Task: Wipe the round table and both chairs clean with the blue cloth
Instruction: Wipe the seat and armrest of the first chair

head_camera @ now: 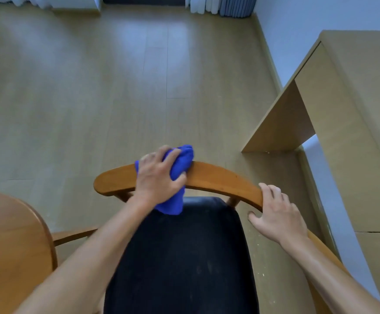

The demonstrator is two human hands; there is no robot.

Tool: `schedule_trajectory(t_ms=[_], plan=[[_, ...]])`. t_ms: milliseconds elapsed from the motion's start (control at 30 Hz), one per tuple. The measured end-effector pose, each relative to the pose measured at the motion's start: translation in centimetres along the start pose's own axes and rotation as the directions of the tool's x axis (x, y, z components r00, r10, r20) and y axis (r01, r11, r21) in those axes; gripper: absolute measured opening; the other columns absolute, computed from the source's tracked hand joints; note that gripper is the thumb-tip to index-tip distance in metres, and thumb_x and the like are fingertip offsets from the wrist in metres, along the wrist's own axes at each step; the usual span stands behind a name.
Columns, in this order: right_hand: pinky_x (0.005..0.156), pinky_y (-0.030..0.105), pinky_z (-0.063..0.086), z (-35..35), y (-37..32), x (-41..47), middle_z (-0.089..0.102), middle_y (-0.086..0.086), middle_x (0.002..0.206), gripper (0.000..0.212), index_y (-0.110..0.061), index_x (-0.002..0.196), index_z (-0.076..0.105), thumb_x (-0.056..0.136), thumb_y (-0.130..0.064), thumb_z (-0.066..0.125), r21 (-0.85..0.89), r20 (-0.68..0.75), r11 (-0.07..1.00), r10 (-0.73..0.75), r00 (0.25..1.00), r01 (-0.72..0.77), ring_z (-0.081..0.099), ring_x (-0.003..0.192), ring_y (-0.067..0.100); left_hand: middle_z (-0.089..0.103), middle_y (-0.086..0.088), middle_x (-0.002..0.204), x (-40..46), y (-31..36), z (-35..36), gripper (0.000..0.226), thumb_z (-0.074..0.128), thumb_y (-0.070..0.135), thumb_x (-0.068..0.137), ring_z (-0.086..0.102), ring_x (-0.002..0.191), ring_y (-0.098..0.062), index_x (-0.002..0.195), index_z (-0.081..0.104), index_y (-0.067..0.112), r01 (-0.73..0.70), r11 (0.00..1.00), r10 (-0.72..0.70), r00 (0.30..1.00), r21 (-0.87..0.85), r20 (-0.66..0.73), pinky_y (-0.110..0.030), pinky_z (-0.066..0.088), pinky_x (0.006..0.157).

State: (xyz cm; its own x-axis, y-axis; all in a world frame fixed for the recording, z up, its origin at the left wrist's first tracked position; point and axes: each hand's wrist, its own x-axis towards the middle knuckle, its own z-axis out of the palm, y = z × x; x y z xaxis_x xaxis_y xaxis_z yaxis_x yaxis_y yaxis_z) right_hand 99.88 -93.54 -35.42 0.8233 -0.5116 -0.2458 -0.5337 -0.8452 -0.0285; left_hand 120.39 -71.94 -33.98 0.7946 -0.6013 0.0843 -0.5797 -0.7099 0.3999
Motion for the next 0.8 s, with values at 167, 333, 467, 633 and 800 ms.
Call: schedule_trajectory(t_ms=[167, 333, 467, 633, 800], plan=[[0.09, 0.037, 0.051, 0.2, 0.1, -0.1, 0.041, 0.002, 0.139, 0.077, -0.023, 0.141, 0.023, 0.08, -0.062, 0.05, 0.021, -0.001, 1.0, 0.021, 1.0, -0.02, 0.053, 0.117, 0.022, 0.05, -0.001, 0.131, -3.2, -9.4, -4.6, 0.062, 0.048, 0.048, 0.072, 0.054, 0.111, -0.035, 0.13, 0.05, 0.027, 0.384, 0.922, -0.385, 0.923, -0.051, -0.013, -0.046, 0.045, 0.088], [0.087, 0.037, 0.052, 0.7, 0.2, 0.0, 0.043, 0.005, 0.137, 0.079, -0.02, 0.139, 0.024, 0.079, -0.062, 0.051, 0.019, -0.018, 1.0, 0.008, 1.0, -0.007, 0.054, 0.114, 0.024, 0.052, -0.009, 0.127, -1.7, -5.4, -2.2, 0.059, 0.05, 0.042, 0.071, 0.054, 0.103, -0.041, 0.124, 0.057, 0.017, 0.335, 0.94, -0.327, 0.938, 0.064, -0.113, -0.049, 0.043, 0.088], [0.088, 0.037, 0.052, 0.5, 0.2, 0.1, 0.041, 0.005, 0.138, 0.079, -0.02, 0.14, 0.024, 0.079, -0.061, 0.052, 0.021, -0.009, 1.0, 0.008, 1.0, -0.007, 0.054, 0.114, 0.024, 0.053, -0.007, 0.125, 1.4, 3.2, 1.7, 0.058, 0.047, 0.048, 0.074, 0.052, 0.103, -0.035, 0.123, 0.057, 0.021, 0.068, 0.988, -0.07, 0.998, 0.142, 0.011, -0.045, 0.037, 0.093], [0.081, 0.035, 0.048, 0.1, -0.1, 0.0, 0.044, 0.004, 0.128, 0.065, -0.016, 0.131, 0.034, 0.075, -0.044, 0.056, 0.023, 0.028, 0.999, 0.045, 0.999, -0.045, 0.052, 0.107, 0.025, 0.059, -0.001, 0.112, 0.9, 14.2, 6.9, 0.048, 0.046, 0.053, 0.073, 0.054, 0.091, -0.033, 0.108, 0.061, 0.023, -0.246, 0.965, 0.229, 0.96, 0.095, 0.159, -0.044, 0.036, 0.089], [0.079, 0.034, 0.048, 0.0, 0.0, 0.0, 0.045, 0.002, 0.124, 0.061, -0.017, 0.127, 0.036, 0.074, -0.04, 0.055, 0.06, 0.032, 0.998, 0.03, 0.999, -0.032, 0.052, 0.103, 0.024, 0.058, -0.002, 0.12, 1.3, 11.3, 5.6, 0.059, 0.043, 0.053, 0.072, 0.057, 0.094, -0.031, 0.118, 0.061, 0.022, -0.353, 0.935, 0.344, 0.921, 0.02, 0.185, -0.043, 0.041, 0.089]])
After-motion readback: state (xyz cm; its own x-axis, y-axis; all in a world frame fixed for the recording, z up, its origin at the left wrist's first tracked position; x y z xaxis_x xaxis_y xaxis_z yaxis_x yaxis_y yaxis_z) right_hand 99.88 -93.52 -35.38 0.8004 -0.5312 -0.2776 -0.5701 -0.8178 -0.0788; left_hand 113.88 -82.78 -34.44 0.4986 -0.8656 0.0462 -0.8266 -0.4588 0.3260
